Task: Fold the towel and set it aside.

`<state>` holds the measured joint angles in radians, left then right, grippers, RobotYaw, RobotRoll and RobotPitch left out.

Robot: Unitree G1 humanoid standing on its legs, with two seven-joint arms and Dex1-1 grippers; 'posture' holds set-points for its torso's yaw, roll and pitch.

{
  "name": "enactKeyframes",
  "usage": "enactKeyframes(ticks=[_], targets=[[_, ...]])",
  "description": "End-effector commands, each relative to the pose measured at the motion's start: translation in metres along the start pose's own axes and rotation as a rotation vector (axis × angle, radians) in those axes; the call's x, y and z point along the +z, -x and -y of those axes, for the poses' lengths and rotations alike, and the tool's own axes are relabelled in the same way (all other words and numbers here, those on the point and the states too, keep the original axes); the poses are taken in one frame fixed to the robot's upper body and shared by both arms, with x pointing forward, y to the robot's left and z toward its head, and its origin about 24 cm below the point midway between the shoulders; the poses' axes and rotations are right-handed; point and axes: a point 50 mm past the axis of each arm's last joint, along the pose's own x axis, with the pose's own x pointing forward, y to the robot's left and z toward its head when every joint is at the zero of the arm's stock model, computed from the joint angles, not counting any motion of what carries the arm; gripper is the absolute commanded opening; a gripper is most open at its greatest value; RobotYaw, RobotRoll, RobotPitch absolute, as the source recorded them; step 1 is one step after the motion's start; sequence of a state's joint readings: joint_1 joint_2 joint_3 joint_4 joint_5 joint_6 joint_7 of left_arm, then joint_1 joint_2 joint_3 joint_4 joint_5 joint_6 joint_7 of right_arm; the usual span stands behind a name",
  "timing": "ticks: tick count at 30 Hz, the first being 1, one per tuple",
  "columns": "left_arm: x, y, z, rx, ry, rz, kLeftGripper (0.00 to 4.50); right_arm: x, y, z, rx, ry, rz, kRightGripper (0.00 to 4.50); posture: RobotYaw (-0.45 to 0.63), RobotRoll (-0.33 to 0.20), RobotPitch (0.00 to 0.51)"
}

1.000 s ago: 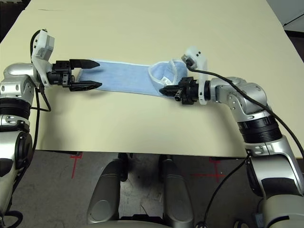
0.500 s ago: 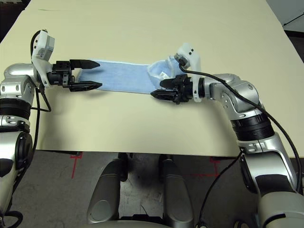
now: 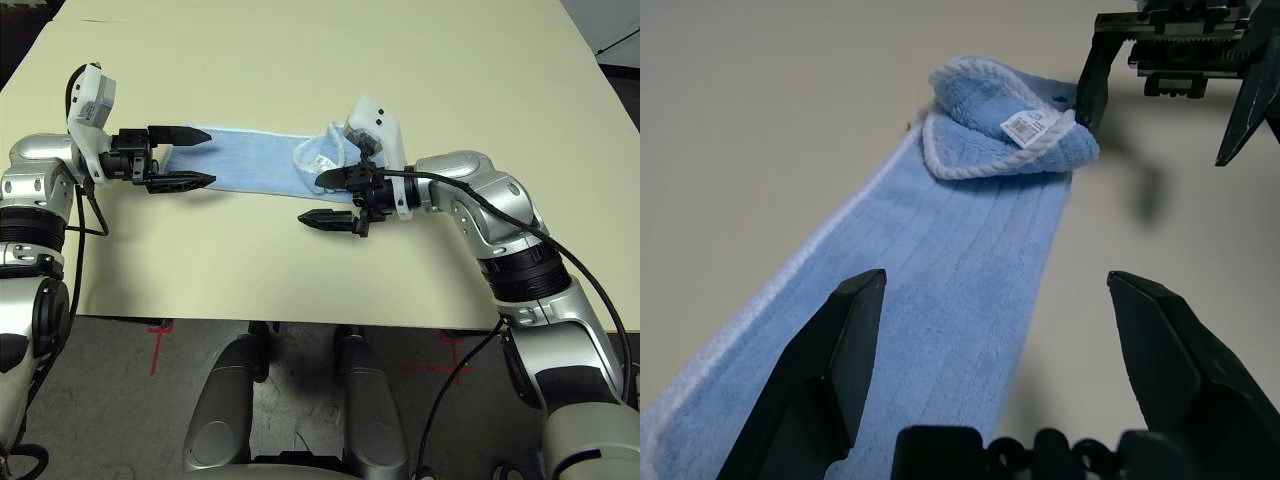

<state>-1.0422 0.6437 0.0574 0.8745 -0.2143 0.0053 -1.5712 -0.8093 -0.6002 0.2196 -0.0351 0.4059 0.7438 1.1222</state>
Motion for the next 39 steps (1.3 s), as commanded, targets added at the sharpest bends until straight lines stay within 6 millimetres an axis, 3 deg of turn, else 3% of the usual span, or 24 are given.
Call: enactKeyframes(ticks=[1,11,16,21,25,28,33,39], targets=[[-0.005,-0.001,0.003,-0.02,0.014,-0.007,4.5,-0.003,0.002,-0.006,0.038,0.047,-0.017,4.43,0.03,0.0,0.278],[-0.005,-0.001,0.003,-0.024,0.015,-0.01,4.5,-0.01,0.022,0.003,-0.04,0.121,0.016,4.43,0.03,0.0,0.271],[-0.005,-0.001,0.003,-0.022,0.014,-0.01,4.5,-0.009,0.028,0.007,-0.098,0.104,0.146,4.43,0.04,0.0,0.266],[-0.005,0.001,0.005,-0.023,0.017,-0.01,4.5,-0.001,0.064,0.023,-0.215,0.097,0.409,4.43,0.04,0.0,0.263],[-0.005,0.003,0.006,-0.019,0.025,-0.008,4.5,-0.019,0.09,0.037,-0.326,0.098,0.389,4.43,0.04,0.0,0.266],[-0.006,0.002,0.006,-0.011,0.032,0.002,4.5,-0.036,0.092,0.042,-0.349,0.132,0.36,4.43,0.04,0.0,0.27],[-0.009,-0.002,0.008,0.02,0.041,0.031,4.5,-0.06,0.078,0.046,-0.312,0.202,0.293,2.81,0.05,0.0,0.274],[-0.011,0.0,0.01,0.055,0.044,0.044,4.5,-0.06,0.066,0.057,-0.276,0.23,0.286,0.44,0.1,0.0,0.28]])
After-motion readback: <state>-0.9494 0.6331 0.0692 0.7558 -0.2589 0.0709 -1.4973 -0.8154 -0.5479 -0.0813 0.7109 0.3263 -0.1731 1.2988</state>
